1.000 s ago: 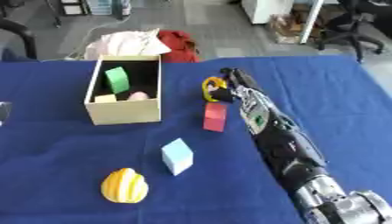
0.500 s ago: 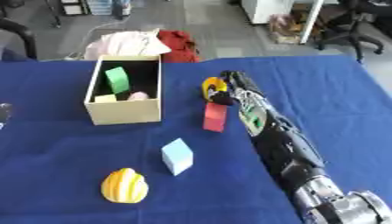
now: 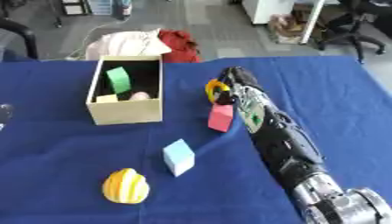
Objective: Pick up objects on the table and place them in the box.
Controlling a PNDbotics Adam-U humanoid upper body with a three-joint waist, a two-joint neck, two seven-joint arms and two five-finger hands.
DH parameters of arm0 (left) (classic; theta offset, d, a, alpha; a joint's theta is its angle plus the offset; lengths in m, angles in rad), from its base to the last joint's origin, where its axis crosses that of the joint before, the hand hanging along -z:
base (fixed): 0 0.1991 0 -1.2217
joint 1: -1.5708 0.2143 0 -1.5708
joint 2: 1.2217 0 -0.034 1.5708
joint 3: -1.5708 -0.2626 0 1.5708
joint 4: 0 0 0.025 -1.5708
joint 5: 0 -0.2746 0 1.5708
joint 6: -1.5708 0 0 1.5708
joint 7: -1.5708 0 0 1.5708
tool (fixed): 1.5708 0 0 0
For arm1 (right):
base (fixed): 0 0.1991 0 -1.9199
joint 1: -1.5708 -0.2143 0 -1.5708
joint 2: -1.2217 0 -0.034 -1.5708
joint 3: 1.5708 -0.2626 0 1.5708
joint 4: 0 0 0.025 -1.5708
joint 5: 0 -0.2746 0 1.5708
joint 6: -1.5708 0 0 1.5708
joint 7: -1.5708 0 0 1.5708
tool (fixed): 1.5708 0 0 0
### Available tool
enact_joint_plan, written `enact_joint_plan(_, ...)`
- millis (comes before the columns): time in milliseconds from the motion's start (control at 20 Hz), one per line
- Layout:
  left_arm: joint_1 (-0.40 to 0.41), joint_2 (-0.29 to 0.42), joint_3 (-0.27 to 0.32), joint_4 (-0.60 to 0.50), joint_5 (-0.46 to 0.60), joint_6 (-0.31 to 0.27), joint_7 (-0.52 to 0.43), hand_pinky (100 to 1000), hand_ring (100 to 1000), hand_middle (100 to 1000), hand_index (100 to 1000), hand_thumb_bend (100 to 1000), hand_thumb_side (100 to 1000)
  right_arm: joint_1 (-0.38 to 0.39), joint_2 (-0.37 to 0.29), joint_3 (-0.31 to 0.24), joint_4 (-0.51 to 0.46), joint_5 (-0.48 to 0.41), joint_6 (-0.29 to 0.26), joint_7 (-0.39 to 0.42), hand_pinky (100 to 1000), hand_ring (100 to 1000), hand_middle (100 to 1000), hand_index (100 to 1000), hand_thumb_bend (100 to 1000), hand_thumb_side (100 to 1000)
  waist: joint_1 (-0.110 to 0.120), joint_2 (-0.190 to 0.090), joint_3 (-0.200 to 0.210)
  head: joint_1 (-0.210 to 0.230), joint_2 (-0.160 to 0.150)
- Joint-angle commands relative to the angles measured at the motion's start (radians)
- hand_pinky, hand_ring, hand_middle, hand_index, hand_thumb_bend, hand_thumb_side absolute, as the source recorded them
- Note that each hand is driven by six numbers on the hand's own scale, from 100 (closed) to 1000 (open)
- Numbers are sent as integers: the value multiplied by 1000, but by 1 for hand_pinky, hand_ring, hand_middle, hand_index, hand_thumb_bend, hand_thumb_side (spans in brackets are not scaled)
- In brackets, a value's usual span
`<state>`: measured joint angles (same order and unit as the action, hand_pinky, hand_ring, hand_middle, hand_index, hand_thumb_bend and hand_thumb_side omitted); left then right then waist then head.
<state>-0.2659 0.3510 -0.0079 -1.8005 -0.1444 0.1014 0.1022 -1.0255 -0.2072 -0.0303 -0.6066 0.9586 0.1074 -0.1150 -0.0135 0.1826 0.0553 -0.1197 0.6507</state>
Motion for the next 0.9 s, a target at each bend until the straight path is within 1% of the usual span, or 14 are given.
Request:
enact_joint_plan(50, -10, 10, 7, -14, 1, -1, -2, 857, 672, 672, 714, 535, 421, -14, -20, -6, -25, 24, 15, -33, 769, 570, 301, 404, 100, 100, 7, -6, 0, -1, 0)
enact_joint_plan(250, -10, 10, 8, -12, 3, -1, -1, 858, 672, 672, 713, 529, 422, -15, -24, -1, -51, 18, 11, -70, 762, 556, 282, 387, 100, 100, 6, -7, -2, -1, 2)
enact_joint_plan(500, -10, 10, 9, -12, 4, -2, 2, 859, 671, 671, 713, 513, 424, -29, -28, 24, -132, -22, -30, -69, 761, 547, 277, 383, 100, 100, 3, -9, -6, -1, 1)
enact_joint_plan(700, -11, 11, 9, -11, 4, -2, 3, 859, 671, 671, 712, 506, 424, -45, -21, 58, -209, -89, -69, -43, 761, 540, 276, 383, 100, 100, 0, -11, -6, -3, 0)
enact_joint_plan(900, -12, 11, 7, -12, 4, -3, 1, 859, 670, 670, 712, 504, 425, -70, 1, 118, -278, -154, -120, 25, 765, 542, 279, 386, 100, 100, -2, -12, -1, -8, -1)
